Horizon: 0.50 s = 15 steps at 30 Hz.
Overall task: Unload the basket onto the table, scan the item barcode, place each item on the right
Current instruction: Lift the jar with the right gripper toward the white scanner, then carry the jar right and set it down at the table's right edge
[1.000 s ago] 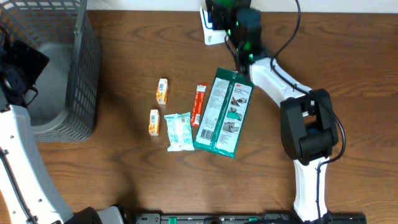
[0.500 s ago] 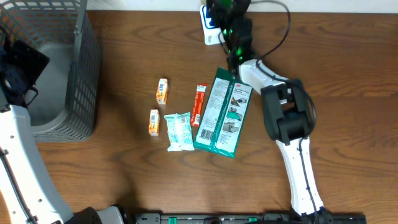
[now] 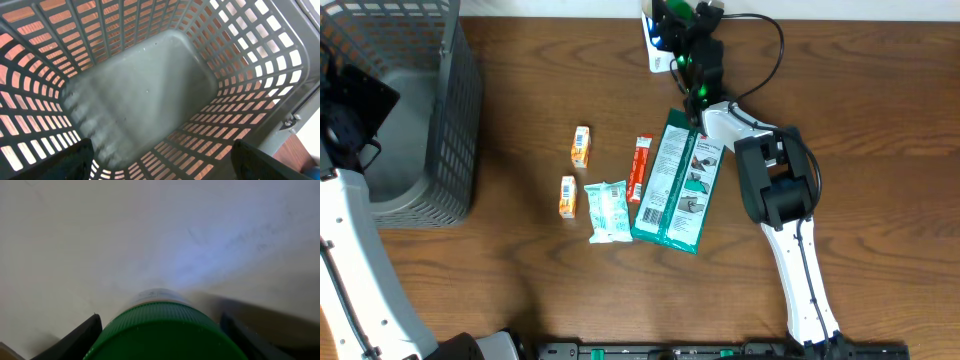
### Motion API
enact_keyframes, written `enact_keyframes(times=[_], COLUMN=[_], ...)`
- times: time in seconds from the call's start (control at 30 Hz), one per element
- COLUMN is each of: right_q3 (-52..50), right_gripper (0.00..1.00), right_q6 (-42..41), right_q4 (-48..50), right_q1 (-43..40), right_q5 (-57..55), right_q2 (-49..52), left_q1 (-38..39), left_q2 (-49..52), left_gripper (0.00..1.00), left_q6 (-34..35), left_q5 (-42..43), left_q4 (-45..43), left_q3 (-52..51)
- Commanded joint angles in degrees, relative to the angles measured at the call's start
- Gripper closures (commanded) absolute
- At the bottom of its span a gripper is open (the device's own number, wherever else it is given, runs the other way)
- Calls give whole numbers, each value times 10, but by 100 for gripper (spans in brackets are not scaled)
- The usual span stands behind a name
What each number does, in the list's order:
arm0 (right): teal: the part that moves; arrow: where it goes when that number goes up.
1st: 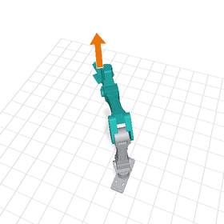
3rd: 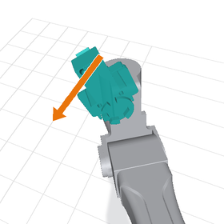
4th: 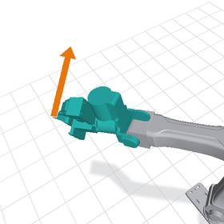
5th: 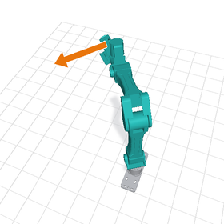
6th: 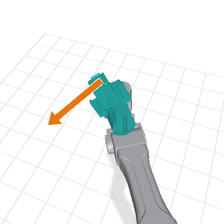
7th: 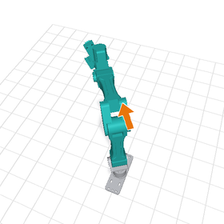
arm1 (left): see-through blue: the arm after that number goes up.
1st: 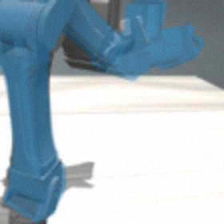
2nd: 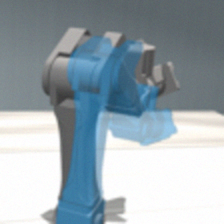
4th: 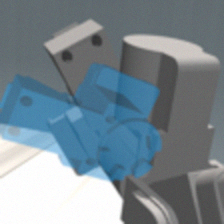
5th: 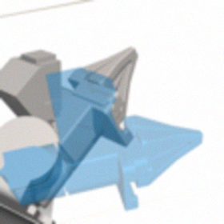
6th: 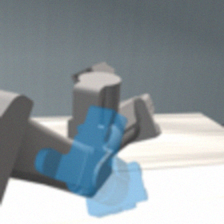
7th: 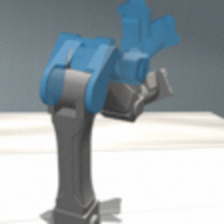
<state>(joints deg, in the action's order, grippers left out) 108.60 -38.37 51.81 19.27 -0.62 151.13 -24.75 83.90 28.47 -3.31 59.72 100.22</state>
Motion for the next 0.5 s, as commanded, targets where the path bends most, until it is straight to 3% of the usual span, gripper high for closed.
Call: enact_keyframes(times=[0.0,0.1,0.2,0.27,0.47], right_q3=[12,12,12,12,12], right_gripper=[99,99,99,99,99], right_q6=[-6,-5,10,32,107], right_q4=[30,3,-89,-179,-572], right_q1=[-16,-24,-32,-37,-59], right_q5=[4,26,57,80,88], right_q2=[-26,-53,-106,-154,-330], left_q1=[-2,-2,-2,-2,-2], left_q2=[0,0,0,0,0], left_gripper=[12,12,12,12,12], left_q6=[-4,-4,-4,-4,-4], left_q5=[-3,-3,-3,-3,-3], left_q4=[0,0,0,0,0], left_q3=[3,3,3,3,3])
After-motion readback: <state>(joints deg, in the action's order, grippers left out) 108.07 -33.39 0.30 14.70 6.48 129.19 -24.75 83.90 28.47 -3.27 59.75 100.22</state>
